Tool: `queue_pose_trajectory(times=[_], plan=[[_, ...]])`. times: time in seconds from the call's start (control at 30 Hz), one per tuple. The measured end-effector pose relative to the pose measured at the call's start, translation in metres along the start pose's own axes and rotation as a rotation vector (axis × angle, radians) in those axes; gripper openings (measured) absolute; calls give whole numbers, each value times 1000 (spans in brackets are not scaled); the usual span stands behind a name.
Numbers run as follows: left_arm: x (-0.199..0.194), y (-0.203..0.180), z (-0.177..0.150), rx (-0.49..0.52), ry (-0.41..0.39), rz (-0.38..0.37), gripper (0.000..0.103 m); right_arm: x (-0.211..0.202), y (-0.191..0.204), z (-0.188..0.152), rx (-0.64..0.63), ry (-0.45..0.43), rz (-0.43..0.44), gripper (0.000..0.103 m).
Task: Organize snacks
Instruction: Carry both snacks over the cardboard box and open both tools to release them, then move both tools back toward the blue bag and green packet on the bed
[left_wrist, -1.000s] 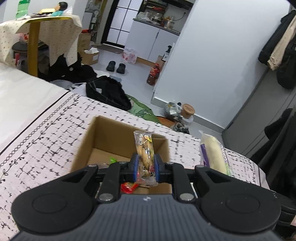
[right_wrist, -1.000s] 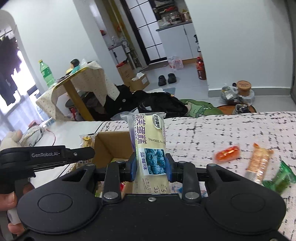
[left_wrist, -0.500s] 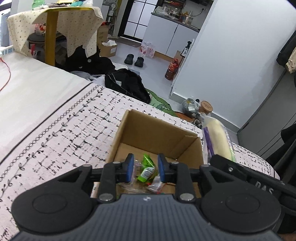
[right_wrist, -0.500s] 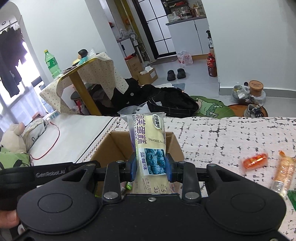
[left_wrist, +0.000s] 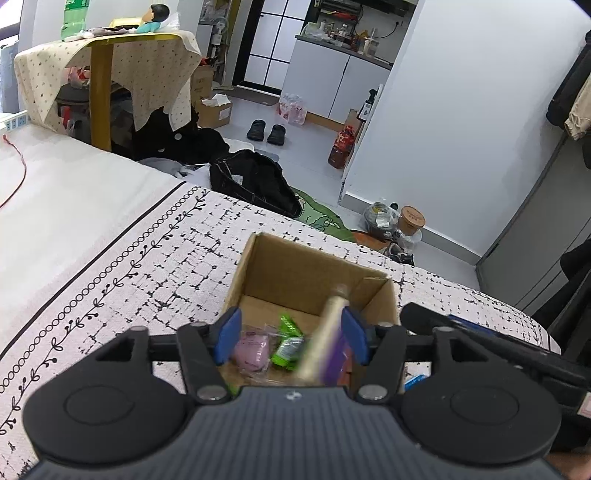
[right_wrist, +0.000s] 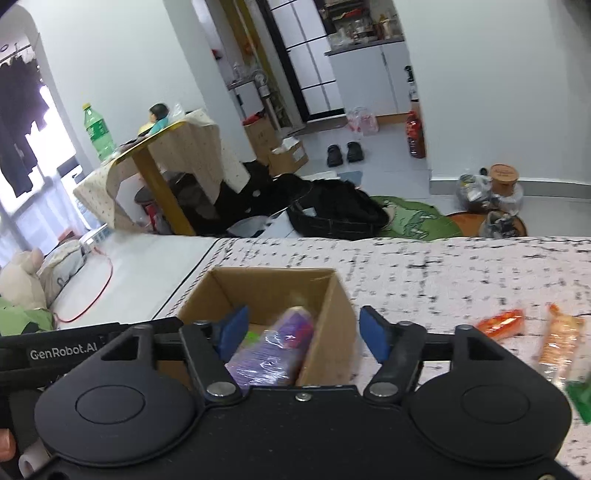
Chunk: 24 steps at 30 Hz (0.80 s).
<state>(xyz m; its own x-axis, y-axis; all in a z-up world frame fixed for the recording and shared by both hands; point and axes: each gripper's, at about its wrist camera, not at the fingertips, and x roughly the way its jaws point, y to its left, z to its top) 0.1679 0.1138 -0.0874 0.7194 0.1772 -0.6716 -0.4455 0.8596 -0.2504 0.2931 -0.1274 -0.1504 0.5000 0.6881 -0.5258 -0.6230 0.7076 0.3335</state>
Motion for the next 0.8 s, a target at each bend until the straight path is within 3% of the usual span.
queue_pose_trajectory(times=[0.13, 0.27, 0.67, 0.8], plan=[[1, -12, -2, 9, 18, -3, 68, -16, -19, 0, 33, -24, -31, 79], [1, -24, -6, 32, 17, 8, 72, -27, -37, -2, 66, -33, -48, 82], [-3, -60, -17, 70, -4, 1, 102, -53, -64, -16, 72, -55, -86, 98], [-4, -70, -18, 75, -20, 4, 103, -64, -76, -20, 81, -76, -101, 103]])
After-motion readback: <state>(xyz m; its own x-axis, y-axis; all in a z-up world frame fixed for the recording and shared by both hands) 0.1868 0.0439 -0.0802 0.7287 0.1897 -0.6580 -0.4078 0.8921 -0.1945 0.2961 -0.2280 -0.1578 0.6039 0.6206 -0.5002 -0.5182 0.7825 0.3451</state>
